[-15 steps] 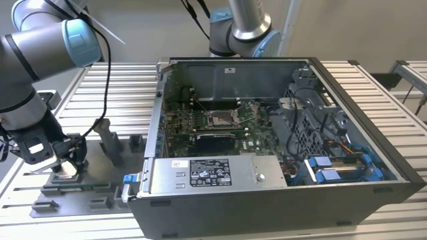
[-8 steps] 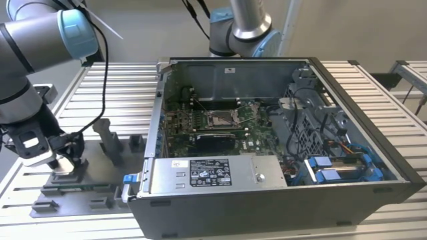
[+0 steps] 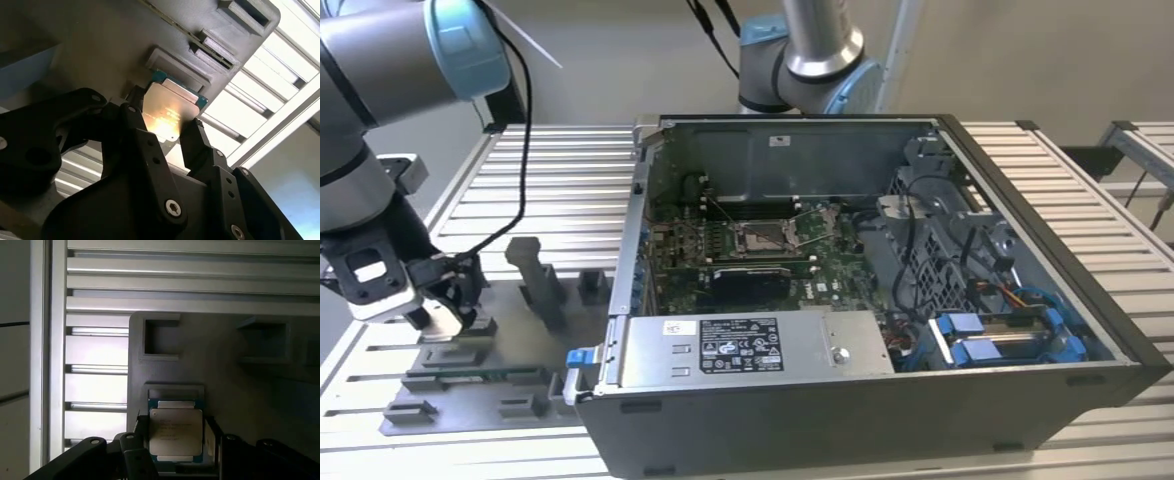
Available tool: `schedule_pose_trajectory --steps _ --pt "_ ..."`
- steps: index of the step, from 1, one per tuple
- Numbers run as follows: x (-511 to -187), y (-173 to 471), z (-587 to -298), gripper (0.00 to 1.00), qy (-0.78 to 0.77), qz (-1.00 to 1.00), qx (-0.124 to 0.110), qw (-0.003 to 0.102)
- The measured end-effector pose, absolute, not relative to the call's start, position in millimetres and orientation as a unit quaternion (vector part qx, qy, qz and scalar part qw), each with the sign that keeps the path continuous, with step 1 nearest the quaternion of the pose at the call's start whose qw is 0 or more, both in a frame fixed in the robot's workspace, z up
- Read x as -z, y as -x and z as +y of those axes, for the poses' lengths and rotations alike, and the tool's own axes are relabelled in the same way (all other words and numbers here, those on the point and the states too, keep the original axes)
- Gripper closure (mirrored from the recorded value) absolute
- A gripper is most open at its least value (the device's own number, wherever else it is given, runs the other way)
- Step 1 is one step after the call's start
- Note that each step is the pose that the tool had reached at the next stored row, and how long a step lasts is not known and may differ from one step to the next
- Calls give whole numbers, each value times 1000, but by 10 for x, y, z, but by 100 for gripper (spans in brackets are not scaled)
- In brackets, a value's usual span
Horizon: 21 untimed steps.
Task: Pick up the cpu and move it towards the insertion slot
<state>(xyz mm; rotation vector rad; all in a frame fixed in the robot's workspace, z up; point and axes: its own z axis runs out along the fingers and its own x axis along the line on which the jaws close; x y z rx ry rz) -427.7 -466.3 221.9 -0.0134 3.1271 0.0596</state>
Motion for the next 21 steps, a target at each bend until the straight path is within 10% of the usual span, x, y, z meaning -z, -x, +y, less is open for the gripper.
schedule_pose_trajectory --steps 21 --pt "-2531 4276 -4663 100 4 1000 -19 7"
